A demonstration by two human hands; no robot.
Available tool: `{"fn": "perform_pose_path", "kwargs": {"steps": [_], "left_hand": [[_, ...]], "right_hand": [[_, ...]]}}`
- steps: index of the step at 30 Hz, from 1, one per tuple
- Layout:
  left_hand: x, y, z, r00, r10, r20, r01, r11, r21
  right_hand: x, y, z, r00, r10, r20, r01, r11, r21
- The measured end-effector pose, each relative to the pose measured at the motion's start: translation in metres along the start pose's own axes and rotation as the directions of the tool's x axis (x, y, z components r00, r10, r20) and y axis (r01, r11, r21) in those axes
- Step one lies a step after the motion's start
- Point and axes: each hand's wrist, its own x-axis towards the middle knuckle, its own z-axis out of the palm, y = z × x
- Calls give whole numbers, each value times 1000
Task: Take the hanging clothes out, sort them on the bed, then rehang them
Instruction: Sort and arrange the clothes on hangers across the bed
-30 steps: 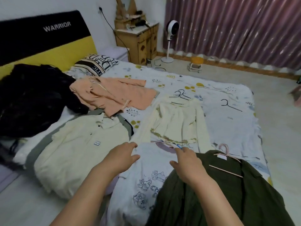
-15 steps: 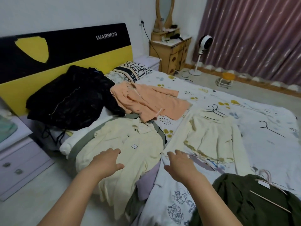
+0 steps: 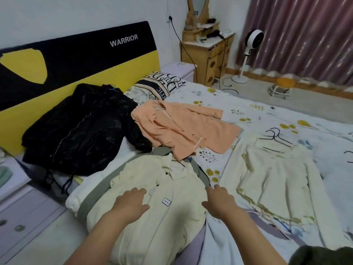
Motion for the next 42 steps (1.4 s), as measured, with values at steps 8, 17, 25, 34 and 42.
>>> {"fn": "perform_pose_path", "kwargs": {"steps": [8,17,25,34,42], "left_hand": [[94,-11,3,997,31,68,-34,999,40],[227,-37,4,984,169,63,-176,978,109],[359,-48,23,965,256,62,-263,947,186],[431,-48,54,954,298,21,-295,932,212],[402,-60,25,955,293,-56,-295,954,-49]], "right_hand": [[94,-6,0,997,51,55,-52,999,11],[189,-37,42,973,213,92,-226,960,167],[297,-51,87,921,388,39,-385,890,245],[334,-59,109,851,525,-31,-495,821,285],[279,-78,84,792,600,-111,-423,670,610]]}}
